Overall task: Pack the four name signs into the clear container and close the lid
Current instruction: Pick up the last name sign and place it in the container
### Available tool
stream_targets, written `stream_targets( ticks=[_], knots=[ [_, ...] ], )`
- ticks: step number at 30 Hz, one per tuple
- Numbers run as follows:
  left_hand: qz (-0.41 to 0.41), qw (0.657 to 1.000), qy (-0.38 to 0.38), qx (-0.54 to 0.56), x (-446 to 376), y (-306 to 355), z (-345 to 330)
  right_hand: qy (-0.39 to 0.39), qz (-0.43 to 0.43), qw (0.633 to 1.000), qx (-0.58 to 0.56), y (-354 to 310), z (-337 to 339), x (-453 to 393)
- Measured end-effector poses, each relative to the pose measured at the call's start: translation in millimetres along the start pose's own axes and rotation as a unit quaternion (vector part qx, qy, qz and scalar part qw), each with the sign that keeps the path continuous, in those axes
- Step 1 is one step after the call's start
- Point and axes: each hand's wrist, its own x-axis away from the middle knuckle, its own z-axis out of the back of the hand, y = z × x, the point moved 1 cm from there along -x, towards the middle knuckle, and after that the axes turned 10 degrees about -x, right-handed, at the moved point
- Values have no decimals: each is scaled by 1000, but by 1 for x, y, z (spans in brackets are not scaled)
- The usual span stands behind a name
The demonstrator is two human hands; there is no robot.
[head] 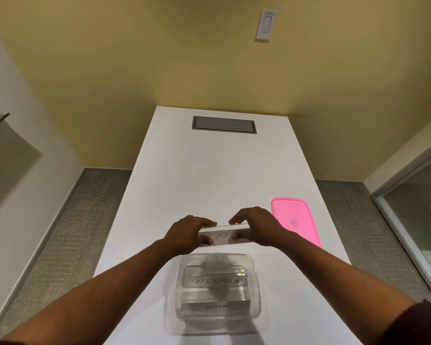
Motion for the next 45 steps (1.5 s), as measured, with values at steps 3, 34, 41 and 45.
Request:
stream_targets(
  ticks=[3,34,41,45],
  knots=[
    [-5,1000,5,19,6,-3,1,8,-15,999,-27,-1,-2,4],
    [22,998,-34,-40,53,-38,-50,-22,-65,997,-23,16,-73,61],
    [-56,983,45,-171,66,-27,-74,-15,-51,998,43,28,-105,63],
    [-57,971,50,-226,76,-18,-90,-6,-33,997,67,36,-112,66]
  ],
)
